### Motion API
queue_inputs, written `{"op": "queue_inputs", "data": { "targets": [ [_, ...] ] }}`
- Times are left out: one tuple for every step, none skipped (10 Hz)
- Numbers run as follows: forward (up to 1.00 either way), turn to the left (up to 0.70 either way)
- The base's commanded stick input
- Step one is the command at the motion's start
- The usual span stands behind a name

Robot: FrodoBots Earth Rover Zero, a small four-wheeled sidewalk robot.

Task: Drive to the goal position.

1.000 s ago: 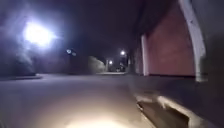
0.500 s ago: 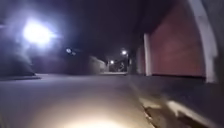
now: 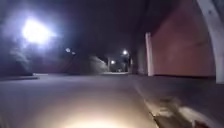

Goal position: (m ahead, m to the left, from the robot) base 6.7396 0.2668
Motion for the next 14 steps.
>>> {"op": "queue_inputs", "data": {
  "targets": [
    [0.7, -0.35],
    [0.7, -0.35],
    [0.7, -0.35],
    [0.7, -0.35],
    [0.7, -0.26],
    [0.7, -0.16],
    [0.7, 0.0],
    [0.7, 0.0],
    [0.7, 0.0],
    [0.7, 0.0],
    [0.7, 0.0],
    [0.7, 0.0],
    [0.7, 0.0],
    [0.7, 0.0]
  ]
}}
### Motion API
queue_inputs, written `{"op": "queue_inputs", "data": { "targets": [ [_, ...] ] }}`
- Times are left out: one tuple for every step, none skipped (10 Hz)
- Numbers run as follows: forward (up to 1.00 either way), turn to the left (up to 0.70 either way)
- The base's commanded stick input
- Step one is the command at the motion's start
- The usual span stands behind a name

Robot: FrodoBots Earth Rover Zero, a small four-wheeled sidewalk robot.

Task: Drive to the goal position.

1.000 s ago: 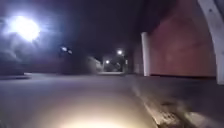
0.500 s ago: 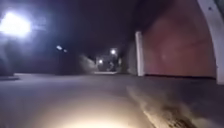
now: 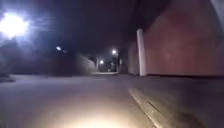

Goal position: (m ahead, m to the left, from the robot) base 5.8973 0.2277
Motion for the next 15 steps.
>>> {"op": "queue_inputs", "data": {
  "targets": [
    [0.7, 0.0],
    [0.7, 0.0],
    [0.7, -0.1],
    [0.7, -0.25],
    [0.7, -0.35],
    [0.7, -0.35],
    [0.7, -0.35],
    [0.7, -0.35],
    [0.7, -0.35],
    [0.7, -0.26],
    [0.7, 0.0],
    [0.7, 0.0],
    [0.7, 0.0],
    [0.7, 0.0],
    [0.7, 0.0]
  ]
}}
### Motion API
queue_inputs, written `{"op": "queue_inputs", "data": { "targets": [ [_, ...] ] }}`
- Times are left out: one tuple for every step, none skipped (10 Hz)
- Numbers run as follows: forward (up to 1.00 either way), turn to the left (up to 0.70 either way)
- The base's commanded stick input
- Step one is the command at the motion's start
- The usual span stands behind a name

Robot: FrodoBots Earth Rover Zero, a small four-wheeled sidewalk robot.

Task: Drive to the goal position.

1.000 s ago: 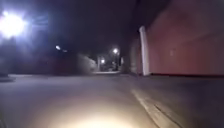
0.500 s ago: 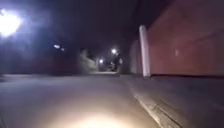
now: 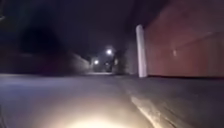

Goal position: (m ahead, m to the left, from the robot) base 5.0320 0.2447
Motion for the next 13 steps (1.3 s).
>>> {"op": "queue_inputs", "data": {
  "targets": [
    [0.7, 0.0],
    [0.7, 0.0],
    [0.7, 0.0],
    [0.7, 0.0],
    [0.7, 0.0],
    [0.7, 0.0],
    [0.7, 0.0],
    [0.7, 0.0],
    [0.7, 0.0],
    [0.7, 0.0],
    [0.7, -0.21],
    [0.7, -0.35],
    [0.7, -0.35]
  ]
}}
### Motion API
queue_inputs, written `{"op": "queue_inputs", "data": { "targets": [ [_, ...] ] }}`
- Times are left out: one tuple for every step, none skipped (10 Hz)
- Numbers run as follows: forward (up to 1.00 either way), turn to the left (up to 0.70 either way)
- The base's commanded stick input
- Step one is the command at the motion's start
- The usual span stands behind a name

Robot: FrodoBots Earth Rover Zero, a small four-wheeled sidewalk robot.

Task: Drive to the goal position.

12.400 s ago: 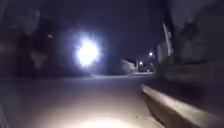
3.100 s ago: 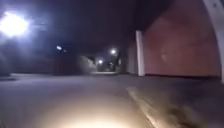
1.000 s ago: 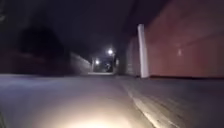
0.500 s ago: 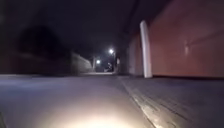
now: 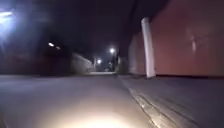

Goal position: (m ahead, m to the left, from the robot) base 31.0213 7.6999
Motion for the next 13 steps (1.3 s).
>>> {"op": "queue_inputs", "data": {
  "targets": [
    [0.7, -0.35],
    [0.7, -0.31],
    [0.7, 0.0],
    [0.7, 0.0],
    [0.7, 0.0],
    [0.7, 0.0],
    [0.7, 0.0],
    [0.7, 0.0],
    [0.7, 0.0],
    [0.7, -0.1],
    [0.7, -0.23],
    [0.7, -0.35],
    [0.7, -0.34]
  ]
}}
